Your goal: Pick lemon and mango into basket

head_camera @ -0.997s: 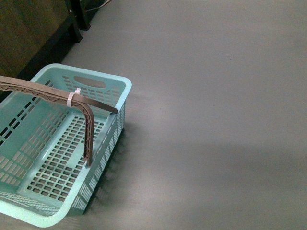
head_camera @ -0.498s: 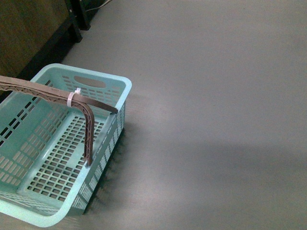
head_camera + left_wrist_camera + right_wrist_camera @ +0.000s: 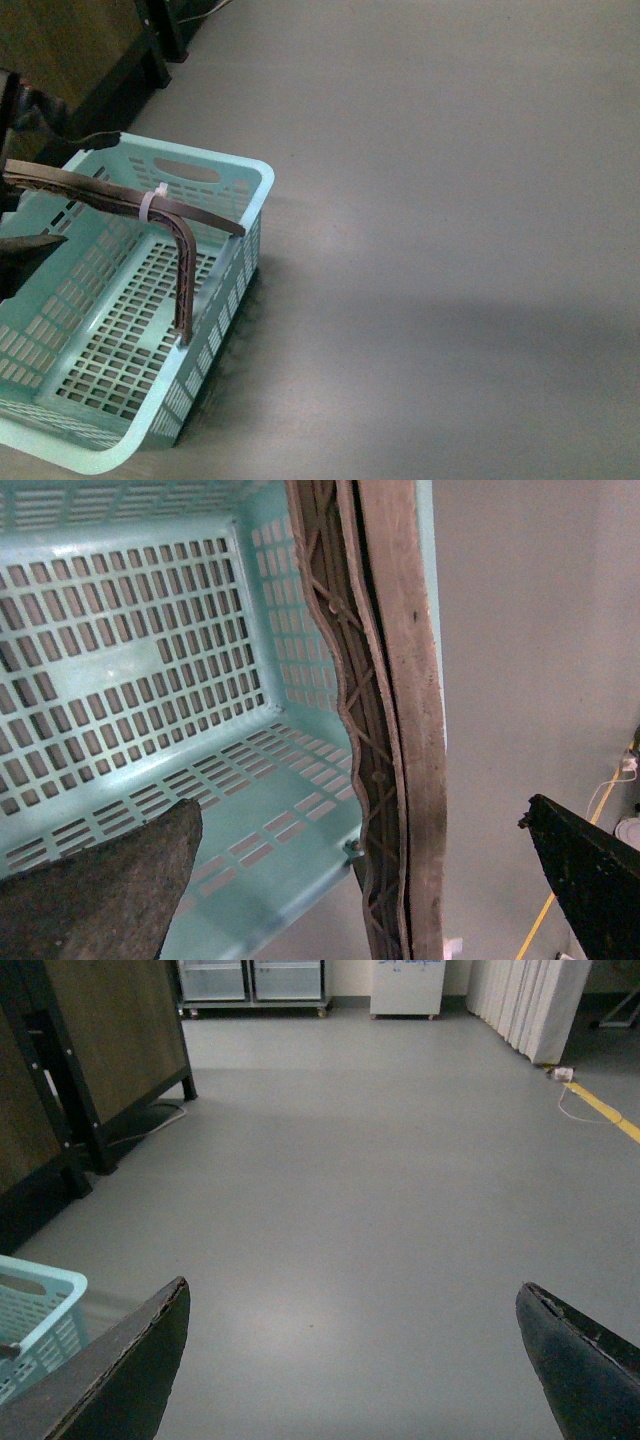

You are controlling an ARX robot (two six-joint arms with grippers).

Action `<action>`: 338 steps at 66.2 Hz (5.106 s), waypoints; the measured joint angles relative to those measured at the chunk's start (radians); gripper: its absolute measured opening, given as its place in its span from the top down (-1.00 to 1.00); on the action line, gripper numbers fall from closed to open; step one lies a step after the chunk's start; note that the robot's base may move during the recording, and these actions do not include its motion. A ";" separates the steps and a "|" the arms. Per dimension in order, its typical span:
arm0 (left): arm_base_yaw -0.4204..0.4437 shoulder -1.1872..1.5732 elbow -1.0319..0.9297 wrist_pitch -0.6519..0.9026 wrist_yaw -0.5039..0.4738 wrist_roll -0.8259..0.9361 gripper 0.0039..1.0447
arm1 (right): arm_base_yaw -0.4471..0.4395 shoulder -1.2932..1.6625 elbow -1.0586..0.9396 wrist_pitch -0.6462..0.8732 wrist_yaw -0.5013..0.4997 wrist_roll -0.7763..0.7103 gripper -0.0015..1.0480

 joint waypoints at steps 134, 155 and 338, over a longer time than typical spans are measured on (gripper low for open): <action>-0.058 -1.023 0.018 -0.699 -0.045 -0.286 0.73 | 0.000 0.000 0.000 0.000 0.000 0.000 -0.83; -0.058 -1.023 0.018 -0.701 -0.043 -0.290 0.73 | 0.000 0.000 0.000 0.000 0.000 0.000 -0.83; -0.063 -1.024 0.021 -0.701 -0.023 -0.290 0.73 | 0.000 -0.001 0.000 0.000 0.004 0.000 -0.83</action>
